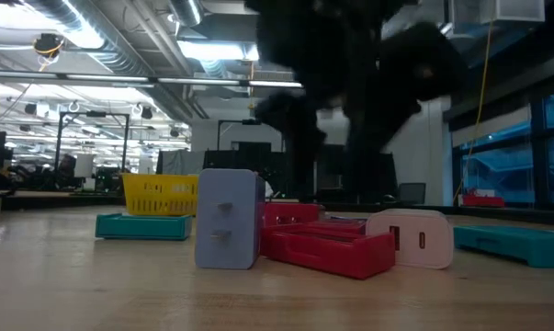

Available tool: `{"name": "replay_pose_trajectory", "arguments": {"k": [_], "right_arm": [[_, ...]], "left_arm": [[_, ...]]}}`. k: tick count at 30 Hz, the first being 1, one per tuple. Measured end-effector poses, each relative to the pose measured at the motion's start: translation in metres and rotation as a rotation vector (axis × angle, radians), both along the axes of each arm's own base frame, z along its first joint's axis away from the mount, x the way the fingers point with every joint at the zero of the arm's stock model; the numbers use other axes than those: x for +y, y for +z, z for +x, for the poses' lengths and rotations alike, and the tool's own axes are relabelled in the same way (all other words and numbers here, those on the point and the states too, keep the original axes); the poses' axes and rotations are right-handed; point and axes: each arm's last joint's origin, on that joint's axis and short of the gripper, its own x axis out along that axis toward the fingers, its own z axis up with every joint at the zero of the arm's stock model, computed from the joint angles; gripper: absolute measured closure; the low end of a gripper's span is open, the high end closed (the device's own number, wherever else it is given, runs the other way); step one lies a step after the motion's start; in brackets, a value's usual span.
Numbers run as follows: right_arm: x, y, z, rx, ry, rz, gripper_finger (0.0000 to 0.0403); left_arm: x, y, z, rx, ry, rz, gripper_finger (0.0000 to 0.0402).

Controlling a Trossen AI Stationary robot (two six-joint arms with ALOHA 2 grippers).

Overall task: Pick & Place Office items
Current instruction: Put the red charger adapter into the yellow bin

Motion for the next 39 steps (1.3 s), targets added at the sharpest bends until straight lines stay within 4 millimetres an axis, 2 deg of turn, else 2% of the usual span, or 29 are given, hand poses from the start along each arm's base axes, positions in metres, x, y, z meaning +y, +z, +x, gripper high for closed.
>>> {"name": "replay_pose_trajectory", "arguments": {"k": [4,8,13,24,35,39], "right_arm": [[0.002,0.012,0.002,-0.038,0.001,-0.002,0.0108],[-0.004,0.008,-0.001,0.013,-0.020,-0.052,0.0108],[-0.008,0.009,0.003,-0.031,0.000,-0.044,0.0108],[-0.019,0.001,0.007,-0.003,0.027,-0.020,0.0108],[-0.022,-0.003,0.010,-0.013,0.033,-0.004,0.0108],[-0.025,-0.009,0.011,0.014,0.031,0.002,0.0108]], "left_arm": [[0.000,0.000,0.000,0.000,0.000,0.000,0.0141],[0.000,0.000,0.000,0.000,0.000,0.000,0.0141],[0.000,0.000,0.000,0.001,0.000,0.002,0.0141],[0.000,0.000,0.000,0.001,0.000,0.001,0.0141],[0.000,0.000,0.000,0.002,-0.001,0.002,0.0141],[0.000,0.000,0.000,0.002,-0.001,0.002,0.0141]]}}
